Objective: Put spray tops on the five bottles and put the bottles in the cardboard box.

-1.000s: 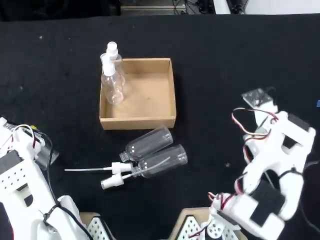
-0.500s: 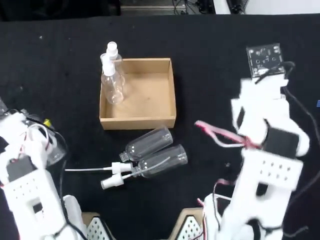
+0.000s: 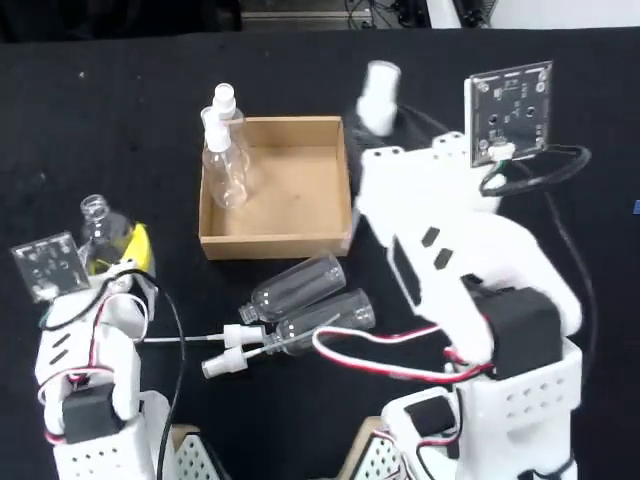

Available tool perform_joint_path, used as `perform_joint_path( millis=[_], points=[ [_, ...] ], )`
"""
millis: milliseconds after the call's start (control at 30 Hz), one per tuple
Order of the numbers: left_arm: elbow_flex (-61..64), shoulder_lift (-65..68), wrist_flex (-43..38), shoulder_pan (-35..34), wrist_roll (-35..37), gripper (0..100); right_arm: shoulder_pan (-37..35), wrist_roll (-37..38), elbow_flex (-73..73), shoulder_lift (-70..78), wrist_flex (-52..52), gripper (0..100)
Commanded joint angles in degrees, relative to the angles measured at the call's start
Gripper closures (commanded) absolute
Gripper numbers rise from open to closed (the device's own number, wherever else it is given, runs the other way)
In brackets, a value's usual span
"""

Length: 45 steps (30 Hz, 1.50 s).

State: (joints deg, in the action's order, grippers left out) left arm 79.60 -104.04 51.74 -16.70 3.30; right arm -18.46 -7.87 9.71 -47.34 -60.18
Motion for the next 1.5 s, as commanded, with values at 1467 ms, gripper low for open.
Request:
perform_joint_path(
  millis=[1467],
  points=[
    [17.80,-0.53,-39.21,18.33,-0.62,97,-16.70,-1.58,13.49,-1.54,47.82,98.7]
  ],
)
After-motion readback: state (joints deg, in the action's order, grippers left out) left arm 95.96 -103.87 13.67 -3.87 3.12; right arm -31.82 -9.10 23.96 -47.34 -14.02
